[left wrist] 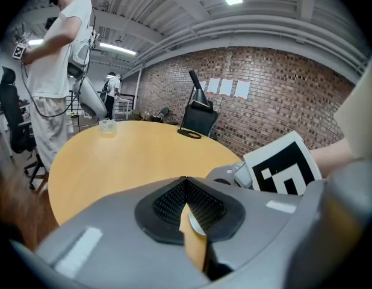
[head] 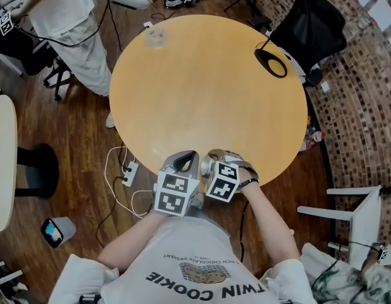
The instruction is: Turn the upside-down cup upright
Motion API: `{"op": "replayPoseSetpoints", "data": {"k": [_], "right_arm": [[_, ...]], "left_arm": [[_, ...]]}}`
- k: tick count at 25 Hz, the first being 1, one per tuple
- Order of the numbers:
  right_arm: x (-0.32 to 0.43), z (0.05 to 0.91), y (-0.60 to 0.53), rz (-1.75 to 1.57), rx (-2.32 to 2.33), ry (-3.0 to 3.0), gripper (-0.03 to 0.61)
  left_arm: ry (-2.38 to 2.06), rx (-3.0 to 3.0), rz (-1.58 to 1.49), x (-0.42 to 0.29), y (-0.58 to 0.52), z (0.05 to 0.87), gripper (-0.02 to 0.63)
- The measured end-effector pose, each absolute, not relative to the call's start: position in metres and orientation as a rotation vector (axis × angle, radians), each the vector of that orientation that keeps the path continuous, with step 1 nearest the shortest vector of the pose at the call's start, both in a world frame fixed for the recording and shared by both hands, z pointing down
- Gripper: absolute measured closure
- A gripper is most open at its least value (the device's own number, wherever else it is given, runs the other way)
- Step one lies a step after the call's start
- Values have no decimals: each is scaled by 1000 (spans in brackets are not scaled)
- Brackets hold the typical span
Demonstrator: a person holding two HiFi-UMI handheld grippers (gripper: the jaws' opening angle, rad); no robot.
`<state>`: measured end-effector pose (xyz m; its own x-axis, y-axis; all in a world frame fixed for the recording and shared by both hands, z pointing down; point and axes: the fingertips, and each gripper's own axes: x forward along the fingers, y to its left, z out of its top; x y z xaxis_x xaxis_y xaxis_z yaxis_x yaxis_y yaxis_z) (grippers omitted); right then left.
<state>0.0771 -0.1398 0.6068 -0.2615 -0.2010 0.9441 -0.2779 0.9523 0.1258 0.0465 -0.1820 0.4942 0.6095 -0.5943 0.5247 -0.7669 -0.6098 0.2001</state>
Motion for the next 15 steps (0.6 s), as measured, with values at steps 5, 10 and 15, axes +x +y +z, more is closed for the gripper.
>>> {"op": "replayPoseSetpoints", "data": {"k": [5, 10, 15], "right_arm": [[76, 586, -164, 151, 575, -1976, 241], [86, 565, -184, 227, 850, -2098, 241], [98, 556, -196, 271, 1123, -2186, 242]], "left_arm": [[-1073, 2432, 587, 47, -181, 501, 611], [-1073, 2443, 599, 51, -181, 498, 611], [-1062, 2451, 617, 55, -179, 497, 611]]}}
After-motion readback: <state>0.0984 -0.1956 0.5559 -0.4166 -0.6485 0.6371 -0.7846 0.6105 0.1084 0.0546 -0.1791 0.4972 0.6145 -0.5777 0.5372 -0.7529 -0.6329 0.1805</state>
